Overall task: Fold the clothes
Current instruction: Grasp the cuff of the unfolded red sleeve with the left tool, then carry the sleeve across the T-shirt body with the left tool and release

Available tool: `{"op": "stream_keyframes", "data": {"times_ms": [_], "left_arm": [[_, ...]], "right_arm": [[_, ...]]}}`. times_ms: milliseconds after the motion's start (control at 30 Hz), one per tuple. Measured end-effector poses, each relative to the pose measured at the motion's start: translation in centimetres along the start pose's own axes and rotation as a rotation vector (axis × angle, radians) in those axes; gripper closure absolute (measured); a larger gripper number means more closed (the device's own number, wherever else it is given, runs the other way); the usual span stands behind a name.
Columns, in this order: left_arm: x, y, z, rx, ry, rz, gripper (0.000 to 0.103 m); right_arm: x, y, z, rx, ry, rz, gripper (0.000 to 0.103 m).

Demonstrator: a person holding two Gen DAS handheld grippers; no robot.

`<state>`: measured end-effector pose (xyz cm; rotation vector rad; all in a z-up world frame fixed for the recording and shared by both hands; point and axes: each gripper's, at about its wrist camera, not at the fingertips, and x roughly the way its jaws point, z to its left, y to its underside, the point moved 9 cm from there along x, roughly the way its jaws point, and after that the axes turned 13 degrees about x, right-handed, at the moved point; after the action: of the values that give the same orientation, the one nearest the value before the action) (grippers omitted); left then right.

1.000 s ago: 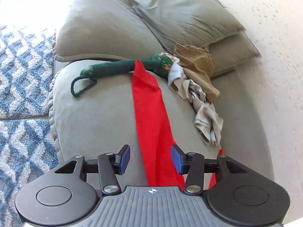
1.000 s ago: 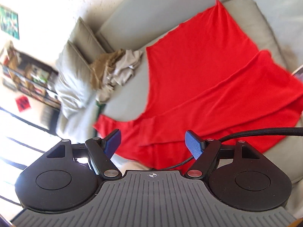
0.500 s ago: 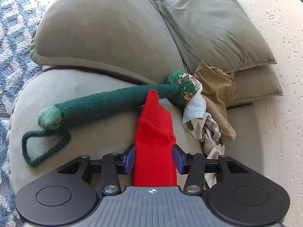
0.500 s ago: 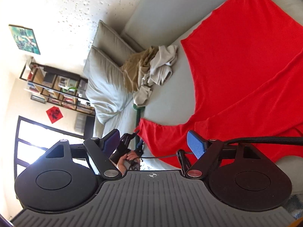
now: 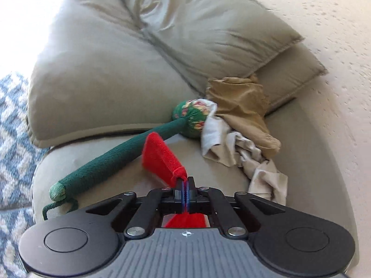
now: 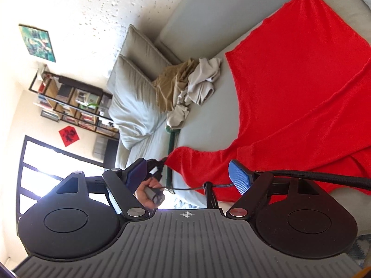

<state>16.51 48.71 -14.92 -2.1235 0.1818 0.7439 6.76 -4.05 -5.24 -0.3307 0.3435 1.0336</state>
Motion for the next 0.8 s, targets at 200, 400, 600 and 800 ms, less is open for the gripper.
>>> {"op": "stream_keyframes", "data": {"times_ms": [200, 400, 600, 800], "left_arm": [[-8.8, -1.5, -9.7, 0.163, 0.190, -0.126, 0.103], [-16.5, 2.4, -21.2, 0.379, 0.321, -0.203, 0.103], [-17.7, 13.6, -30.3, 0.646, 0.257, -0.164, 0.103], [-15.5, 24.8, -38.4, 0.862, 0.227, -0.117, 0.103]], "right_arm": [[-4.1, -0.7, -1.4, 0.008, -0.012, -0.074, 0.022], [-9.1, -1.9, -5.1, 0.046, 0.014, -0.181, 0.020], [-13.9, -3.4, -10.3, 0.143, 0.043, -0.277, 0.019], [-16.3, -3.8, -13.6, 0.189, 0.066, -0.323, 0.019]]}}
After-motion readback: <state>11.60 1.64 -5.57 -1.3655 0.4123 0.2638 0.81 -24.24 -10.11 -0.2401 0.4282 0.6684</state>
